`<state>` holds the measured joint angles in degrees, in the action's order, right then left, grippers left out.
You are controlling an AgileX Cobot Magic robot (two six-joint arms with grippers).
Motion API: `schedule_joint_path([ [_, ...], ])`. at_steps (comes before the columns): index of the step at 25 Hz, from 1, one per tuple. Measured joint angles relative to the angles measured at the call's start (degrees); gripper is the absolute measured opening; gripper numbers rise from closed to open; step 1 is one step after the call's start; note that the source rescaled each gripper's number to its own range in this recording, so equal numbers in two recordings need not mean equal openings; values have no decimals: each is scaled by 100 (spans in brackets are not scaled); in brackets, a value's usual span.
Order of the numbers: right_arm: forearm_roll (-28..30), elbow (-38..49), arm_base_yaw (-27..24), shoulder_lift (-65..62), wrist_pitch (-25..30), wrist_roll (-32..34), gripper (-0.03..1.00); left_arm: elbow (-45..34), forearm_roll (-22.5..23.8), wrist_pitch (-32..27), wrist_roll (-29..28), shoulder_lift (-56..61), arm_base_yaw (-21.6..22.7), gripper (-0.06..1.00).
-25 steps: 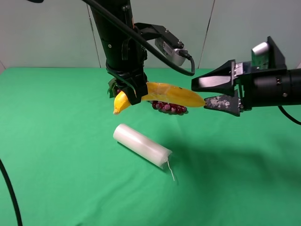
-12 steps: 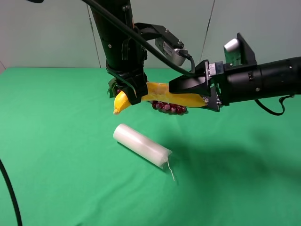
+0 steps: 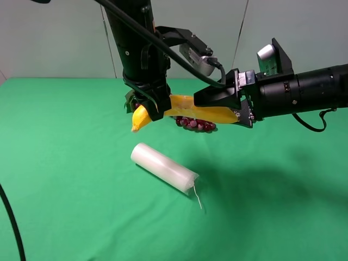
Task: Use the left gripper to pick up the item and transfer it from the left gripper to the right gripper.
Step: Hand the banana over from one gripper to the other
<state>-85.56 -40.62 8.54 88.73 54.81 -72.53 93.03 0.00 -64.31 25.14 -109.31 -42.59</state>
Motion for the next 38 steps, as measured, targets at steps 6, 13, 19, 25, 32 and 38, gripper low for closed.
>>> schedule_joint_path([
  [6, 45, 0, 0, 0, 71, 0, 95, 0, 0, 0, 0, 0, 0, 0],
  [13, 58, 0, 0, 0, 71, -102, 39, 0, 0, 2, 0, 0, 0, 0],
  [19, 66, 0, 0, 4, 31, -218, 0, 0, 0, -26, 17, 0, 0, 0],
  [25, 42, 0, 0, 6, 118, -447, 0, 0, 0, -57, 19, 0, 0, 0],
  [32, 42, 0, 0, 6, 136, -487, 0, 0, 0, -68, 19, 0, 0, 0],
  [38, 54, -7, 0, 6, 351, -534, 0, 0, 0, 139, 25, 0, 0, 68],
])
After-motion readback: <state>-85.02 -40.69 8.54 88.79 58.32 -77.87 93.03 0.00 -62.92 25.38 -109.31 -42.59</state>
